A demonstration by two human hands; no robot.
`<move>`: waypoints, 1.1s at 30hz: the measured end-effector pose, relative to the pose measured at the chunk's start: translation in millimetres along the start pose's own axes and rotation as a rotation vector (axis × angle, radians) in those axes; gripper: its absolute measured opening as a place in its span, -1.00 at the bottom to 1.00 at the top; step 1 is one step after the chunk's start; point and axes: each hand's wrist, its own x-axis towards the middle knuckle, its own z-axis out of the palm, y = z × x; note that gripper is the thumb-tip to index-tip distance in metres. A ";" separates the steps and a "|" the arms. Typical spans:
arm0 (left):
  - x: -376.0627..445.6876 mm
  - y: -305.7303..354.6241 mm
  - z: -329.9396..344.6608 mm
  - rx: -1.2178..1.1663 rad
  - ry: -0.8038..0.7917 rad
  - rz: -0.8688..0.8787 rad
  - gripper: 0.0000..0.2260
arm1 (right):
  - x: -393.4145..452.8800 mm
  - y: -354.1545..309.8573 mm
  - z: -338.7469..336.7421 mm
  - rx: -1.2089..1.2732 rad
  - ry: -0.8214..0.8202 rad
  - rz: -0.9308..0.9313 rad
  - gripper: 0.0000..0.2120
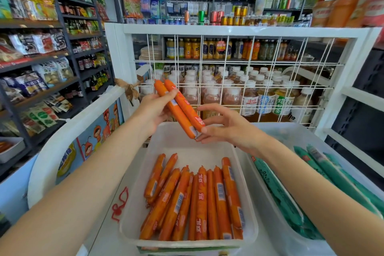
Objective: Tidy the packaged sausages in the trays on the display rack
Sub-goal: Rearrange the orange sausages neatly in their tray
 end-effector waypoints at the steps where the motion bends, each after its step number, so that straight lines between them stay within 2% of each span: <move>1: 1.4 -0.7 1.5 -0.004 0.006 -0.008 -0.93 | 1.0 -2.0 0.7 0.033 0.019 -0.003 -0.56; 7: 8.3 -2.2 4.1 -0.083 -0.019 -0.096 -0.88 | 4.1 -6.4 3.4 -0.065 0.042 -0.068 -0.71; 12: 11.0 1.5 2.3 -0.119 -0.046 -0.131 -0.84 | 2.8 -13.6 4.7 -0.476 0.012 -0.219 -0.55; 14: 10.9 2.3 2.2 -0.127 -0.042 -0.125 -0.83 | 1.9 -17.7 4.9 -0.571 0.030 -0.277 -0.56; 23: 9.8 6.0 5.6 -0.039 -0.024 -0.064 -0.85 | 2.5 -13.1 1.0 -0.511 0.054 -0.313 -0.64; 33: 8.1 7.5 7.6 0.031 -0.004 -0.046 -0.81 | 1.4 -4.7 0.0 -0.593 0.041 -0.357 -0.63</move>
